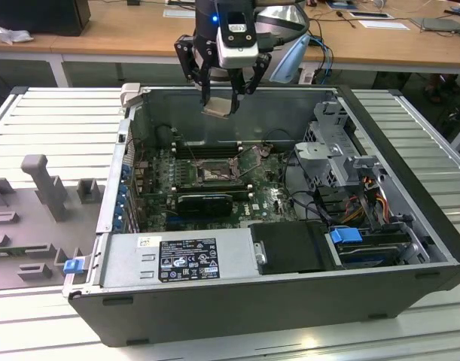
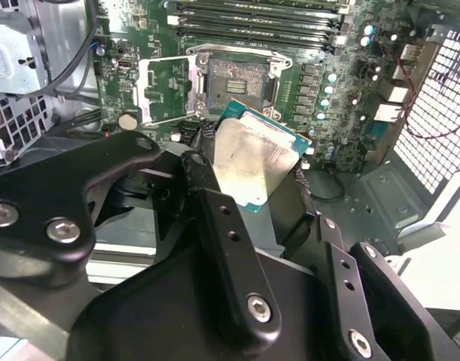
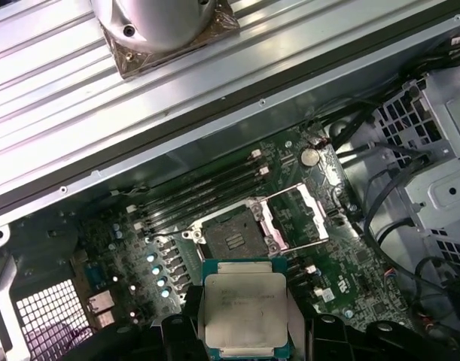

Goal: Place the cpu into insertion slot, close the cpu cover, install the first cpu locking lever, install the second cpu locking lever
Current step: 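Place the cpu into insertion slot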

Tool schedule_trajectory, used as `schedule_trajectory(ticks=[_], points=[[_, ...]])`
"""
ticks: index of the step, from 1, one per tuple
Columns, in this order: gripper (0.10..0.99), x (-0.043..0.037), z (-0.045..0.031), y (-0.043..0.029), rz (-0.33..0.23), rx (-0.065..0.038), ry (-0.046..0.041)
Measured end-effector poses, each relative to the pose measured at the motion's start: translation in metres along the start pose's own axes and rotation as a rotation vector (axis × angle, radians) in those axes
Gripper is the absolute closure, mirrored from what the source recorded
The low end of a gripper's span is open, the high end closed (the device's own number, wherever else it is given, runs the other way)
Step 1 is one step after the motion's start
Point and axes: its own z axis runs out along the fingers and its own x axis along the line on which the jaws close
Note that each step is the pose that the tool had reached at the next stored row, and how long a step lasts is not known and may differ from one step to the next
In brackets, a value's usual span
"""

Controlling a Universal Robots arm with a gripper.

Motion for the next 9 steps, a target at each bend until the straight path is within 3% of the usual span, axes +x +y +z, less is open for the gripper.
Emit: schedule_trajectory(ticks=[4,9], points=[[0.557,0.0000,0.0013,-0.0002,0.058,-0.001,-0.0051],[0.557,0.0002,0.0024,-0.0003,0.087,-0.002,-0.0077]])
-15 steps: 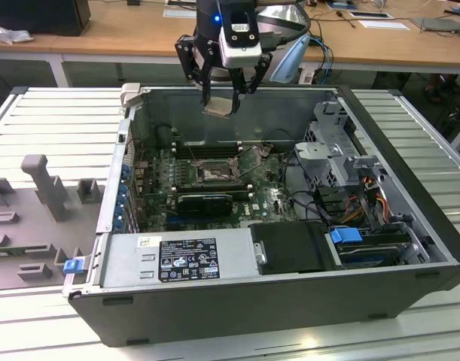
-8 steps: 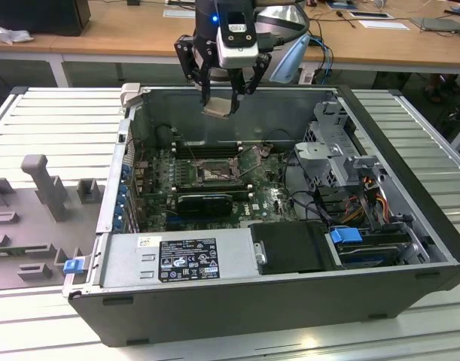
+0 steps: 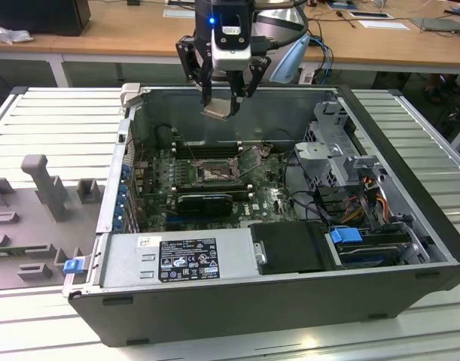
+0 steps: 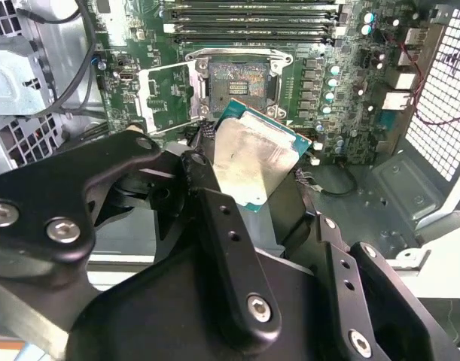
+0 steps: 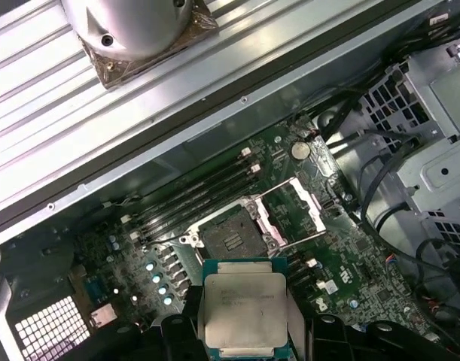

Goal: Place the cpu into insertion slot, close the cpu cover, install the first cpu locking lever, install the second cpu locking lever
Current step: 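Place the cpu into insertion slot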

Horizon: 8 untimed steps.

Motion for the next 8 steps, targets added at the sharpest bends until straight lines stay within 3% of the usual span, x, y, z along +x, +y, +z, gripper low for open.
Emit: schedule_trajectory(ticks=[8], points=[[0.557,0.0000,0.0006,-0.0001,0.016,0.000,-0.0014]])
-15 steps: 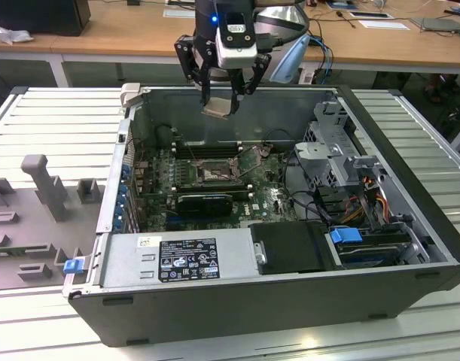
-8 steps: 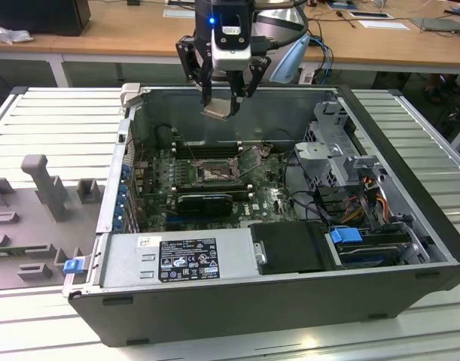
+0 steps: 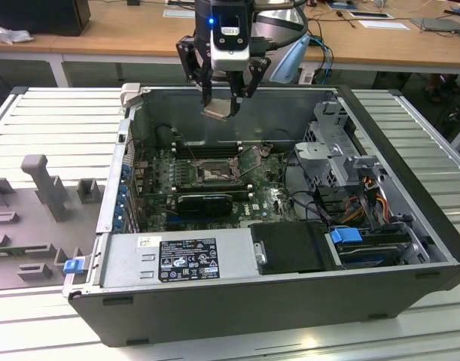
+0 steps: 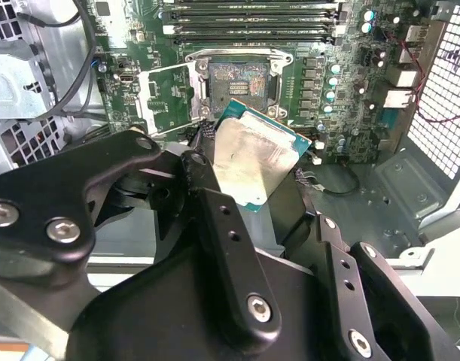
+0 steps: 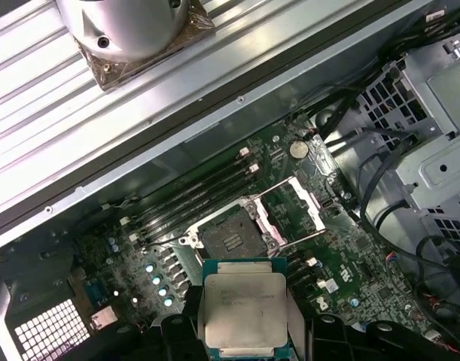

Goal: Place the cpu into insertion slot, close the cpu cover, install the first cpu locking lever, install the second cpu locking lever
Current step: 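Place the cpu into insertion slot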

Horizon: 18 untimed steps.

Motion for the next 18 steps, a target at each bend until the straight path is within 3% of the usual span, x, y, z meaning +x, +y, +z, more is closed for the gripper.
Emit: schedule_trajectory(ticks=[11,18], points=[[0.557,0.0000,0.0006,-0.0001,0.027,0.000,-0.0024],[0.557,-0.0001,0.0031,-0.0003,0.164,-0.003,-0.0147]])
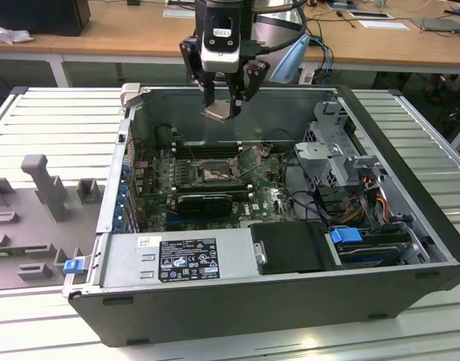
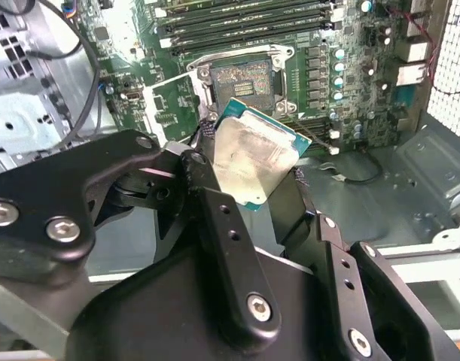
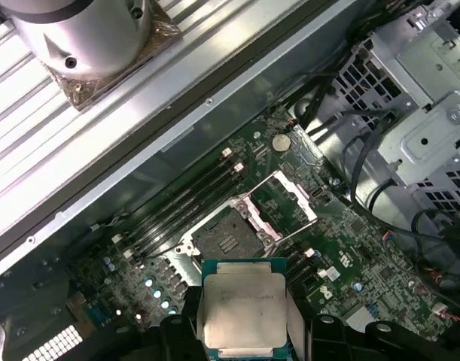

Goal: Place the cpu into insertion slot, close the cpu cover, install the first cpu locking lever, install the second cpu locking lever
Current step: 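Place the cpu into insertion slot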

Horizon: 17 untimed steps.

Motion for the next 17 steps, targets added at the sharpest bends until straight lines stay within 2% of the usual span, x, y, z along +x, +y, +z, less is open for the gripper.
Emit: schedule_trajectory(ticks=[5,11,17], points=[[0.557,0.0000,0.0026,-0.0002,0.066,-0.001,-0.0059],[0.557,0.0000,0.0037,-0.0004,0.111,-0.002,-0.0098],[0.557,-0.0001,0.0071,-0.0007,0.119,-0.002,-0.0106]])
